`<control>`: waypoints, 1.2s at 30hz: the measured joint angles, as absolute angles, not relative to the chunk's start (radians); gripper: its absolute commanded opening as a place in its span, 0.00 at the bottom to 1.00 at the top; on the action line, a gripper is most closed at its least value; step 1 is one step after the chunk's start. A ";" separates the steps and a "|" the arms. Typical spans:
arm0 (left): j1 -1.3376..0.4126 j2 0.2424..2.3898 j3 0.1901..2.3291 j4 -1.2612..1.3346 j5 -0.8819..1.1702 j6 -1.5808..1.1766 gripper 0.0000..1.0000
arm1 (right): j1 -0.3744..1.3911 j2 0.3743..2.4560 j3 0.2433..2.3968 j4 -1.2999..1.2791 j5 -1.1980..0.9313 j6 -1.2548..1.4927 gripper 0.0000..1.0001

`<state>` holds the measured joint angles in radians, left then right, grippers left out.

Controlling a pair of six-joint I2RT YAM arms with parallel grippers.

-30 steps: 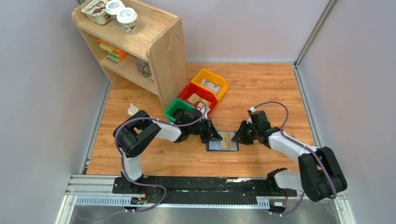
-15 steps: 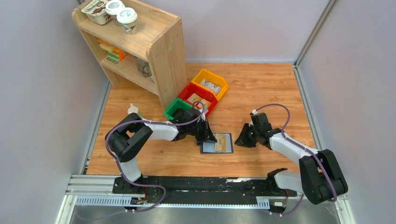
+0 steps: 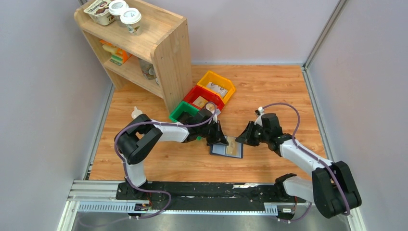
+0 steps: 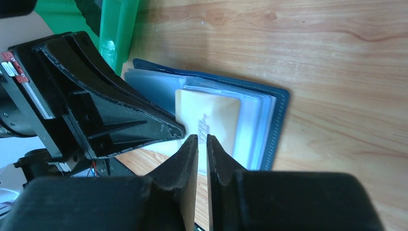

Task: Take the credit cards out of the card holder
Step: Remove the credit card from the card holder.

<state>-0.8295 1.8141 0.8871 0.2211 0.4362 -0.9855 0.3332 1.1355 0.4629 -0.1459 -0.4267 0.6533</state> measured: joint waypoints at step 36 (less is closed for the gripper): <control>-0.847 1.863 0.934 0.178 0.406 -0.989 0.00 | 0.332 1.217 0.381 -0.060 -0.384 0.718 0.02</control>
